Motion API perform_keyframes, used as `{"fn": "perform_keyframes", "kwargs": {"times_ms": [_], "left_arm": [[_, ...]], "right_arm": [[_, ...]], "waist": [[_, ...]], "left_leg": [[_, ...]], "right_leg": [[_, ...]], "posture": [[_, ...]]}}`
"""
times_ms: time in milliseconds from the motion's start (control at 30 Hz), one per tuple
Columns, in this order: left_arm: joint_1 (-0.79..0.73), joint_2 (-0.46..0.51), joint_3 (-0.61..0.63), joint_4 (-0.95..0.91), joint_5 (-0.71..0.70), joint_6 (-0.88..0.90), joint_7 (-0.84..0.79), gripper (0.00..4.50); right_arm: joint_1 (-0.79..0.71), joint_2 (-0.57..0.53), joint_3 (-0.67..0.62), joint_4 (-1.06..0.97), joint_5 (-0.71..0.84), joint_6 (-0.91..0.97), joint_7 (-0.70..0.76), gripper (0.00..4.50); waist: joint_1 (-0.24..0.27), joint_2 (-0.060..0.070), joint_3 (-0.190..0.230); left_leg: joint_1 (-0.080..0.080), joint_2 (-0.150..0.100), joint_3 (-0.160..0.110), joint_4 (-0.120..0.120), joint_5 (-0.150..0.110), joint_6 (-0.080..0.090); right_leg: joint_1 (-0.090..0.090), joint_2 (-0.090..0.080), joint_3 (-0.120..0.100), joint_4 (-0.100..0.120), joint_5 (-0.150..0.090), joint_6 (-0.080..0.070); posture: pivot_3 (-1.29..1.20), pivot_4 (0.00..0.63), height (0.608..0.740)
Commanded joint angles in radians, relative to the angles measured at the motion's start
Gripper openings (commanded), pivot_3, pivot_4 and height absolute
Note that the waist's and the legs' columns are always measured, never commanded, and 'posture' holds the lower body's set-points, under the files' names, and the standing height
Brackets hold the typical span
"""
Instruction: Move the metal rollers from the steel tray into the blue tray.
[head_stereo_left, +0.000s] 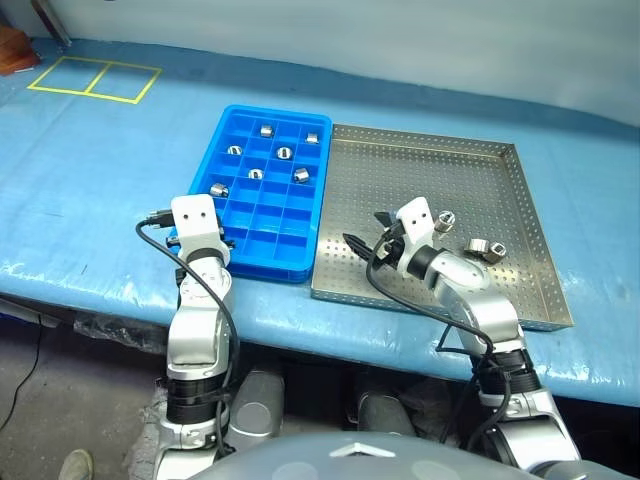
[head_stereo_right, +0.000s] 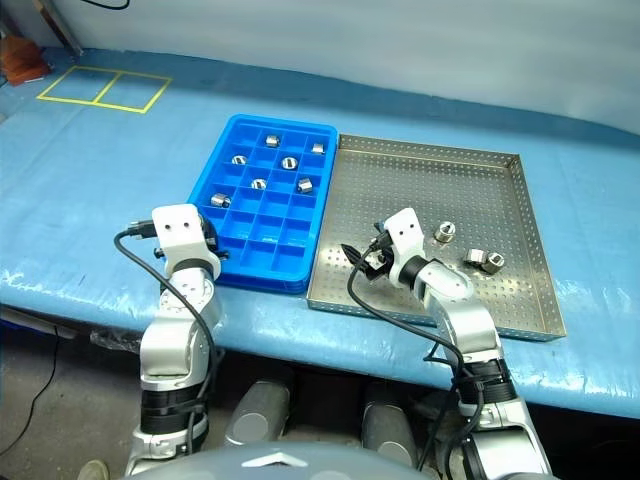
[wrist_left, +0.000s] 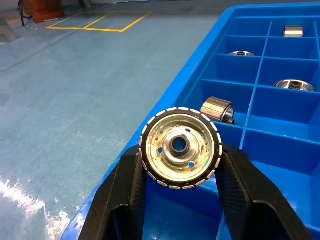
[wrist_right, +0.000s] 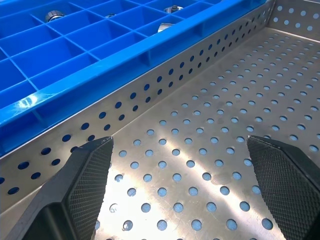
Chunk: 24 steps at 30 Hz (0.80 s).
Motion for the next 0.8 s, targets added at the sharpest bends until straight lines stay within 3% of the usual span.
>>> {"fn": "perform_keyframes", "kwargs": {"times_ms": [33, 67, 167, 367, 533, 800], "left_arm": [[0.010, -0.067, -0.011, -0.040, -0.019, 0.027, -0.001, 1.73], [0.007, -0.064, -0.009, -0.035, -0.027, 0.037, -0.009, 2.46], [-0.022, -0.039, -0.017, -0.020, -0.027, 0.053, -0.021, 3.34], [-0.155, 0.032, -0.022, 0.044, -0.087, -0.017, -0.167, 3.34], [-0.359, 0.049, -0.066, 0.200, -0.214, -0.186, -0.427, 3.34], [-0.496, 0.067, -0.246, 0.551, -0.154, -0.359, -0.651, 3.34]], "right_arm": [[-0.019, -0.007, -0.013, -0.021, 0.004, -0.009, 0.002, 4.50], [-0.019, -0.007, -0.012, -0.021, 0.003, -0.009, 0.003, 4.50], [-0.018, -0.008, -0.014, -0.023, 0.003, -0.009, 0.002, 4.50], [-0.007, -0.008, -0.032, -0.042, 0.006, -0.013, -0.014, 4.50], [0.013, 0.034, -0.122, -0.085, 0.017, -0.040, -0.132, 4.50], [0.091, 0.078, -0.260, -0.183, 0.045, -0.082, -0.257, 4.50]], "waist": [[-0.001, 0.000, 0.000], [-0.001, 0.000, 0.000], [-0.002, 0.000, 0.000], [-0.013, 0.000, 0.000], [-0.028, 0.000, 0.000], [-0.116, 0.001, -0.001]], "left_leg": [[0.000, 0.000, 0.000, 0.000, 0.000, 0.000], [0.000, 0.000, 0.000, 0.000, 0.000, 0.000], [0.001, 0.000, 0.000, 0.000, 0.000, 0.000], [0.000, 0.000, 0.000, 0.001, 0.000, 0.000], [0.000, 0.000, 0.000, 0.001, 0.000, 0.000], [-0.001, -0.002, 0.001, 0.001, -0.002, 0.003]], "right_leg": [[0.000, 0.000, 0.000, 0.000, 0.000, 0.000], [0.000, 0.000, 0.000, 0.000, 0.000, 0.000], [0.001, 0.000, 0.000, 0.000, 0.000, 0.000], [0.001, 0.000, 0.000, 0.000, 0.000, 0.000], [0.000, 0.001, 0.000, 0.000, 0.000, 0.000], [0.002, -0.001, 0.002, -0.004, 0.001, 0.001]], "posture": [[0.32, 0.150, 0.740], [0.32, 0.150, 0.740], [0.31, 0.150, 0.740], [0.26, 0.150, 0.740], [0.18, 0.150, 0.740], [0.03, 0.150, 0.740]]}}
